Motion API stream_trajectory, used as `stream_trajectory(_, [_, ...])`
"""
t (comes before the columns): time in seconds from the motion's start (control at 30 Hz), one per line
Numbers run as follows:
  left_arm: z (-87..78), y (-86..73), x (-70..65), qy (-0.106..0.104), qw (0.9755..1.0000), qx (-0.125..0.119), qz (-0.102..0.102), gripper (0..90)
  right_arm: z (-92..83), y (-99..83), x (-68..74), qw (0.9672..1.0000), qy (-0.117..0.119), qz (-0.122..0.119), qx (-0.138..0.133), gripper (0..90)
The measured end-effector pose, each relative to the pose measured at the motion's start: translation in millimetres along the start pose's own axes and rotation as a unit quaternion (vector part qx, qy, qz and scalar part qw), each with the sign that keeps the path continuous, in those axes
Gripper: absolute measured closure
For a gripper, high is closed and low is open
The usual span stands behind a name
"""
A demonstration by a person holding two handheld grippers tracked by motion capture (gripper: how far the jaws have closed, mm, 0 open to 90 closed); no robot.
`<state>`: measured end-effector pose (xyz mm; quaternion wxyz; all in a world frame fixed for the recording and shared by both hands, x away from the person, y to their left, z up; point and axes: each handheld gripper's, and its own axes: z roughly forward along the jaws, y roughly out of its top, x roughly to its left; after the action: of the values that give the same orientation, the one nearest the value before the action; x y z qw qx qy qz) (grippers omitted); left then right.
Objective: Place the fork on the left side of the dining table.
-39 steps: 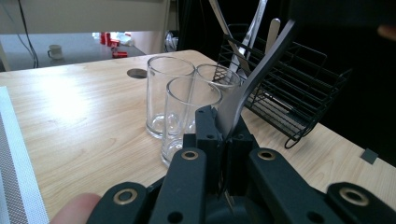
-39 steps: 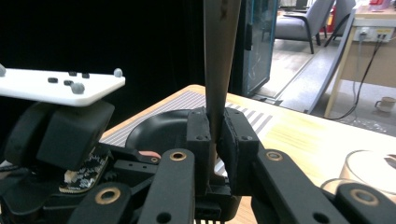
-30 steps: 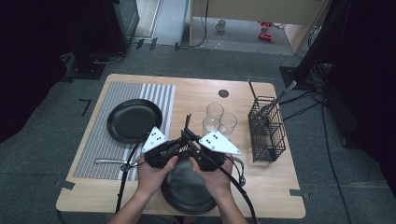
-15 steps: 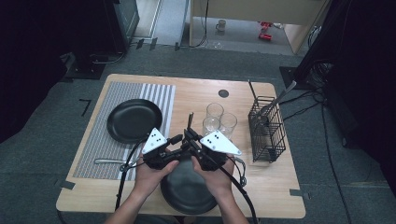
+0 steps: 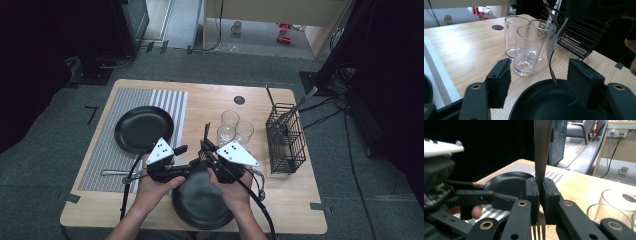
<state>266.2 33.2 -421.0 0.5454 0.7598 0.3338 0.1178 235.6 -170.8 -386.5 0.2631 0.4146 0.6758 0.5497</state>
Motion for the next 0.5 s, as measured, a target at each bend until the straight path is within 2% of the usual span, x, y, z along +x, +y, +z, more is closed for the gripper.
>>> stream_trajectory(0.5, [-19.4, 25.8, -0.5, 0.011, 0.9997, -0.019, 0.013, 30.6, 1.9, -8.6, -0.6, 0.9999, -0.001, 0.002, 0.01, 85.4])
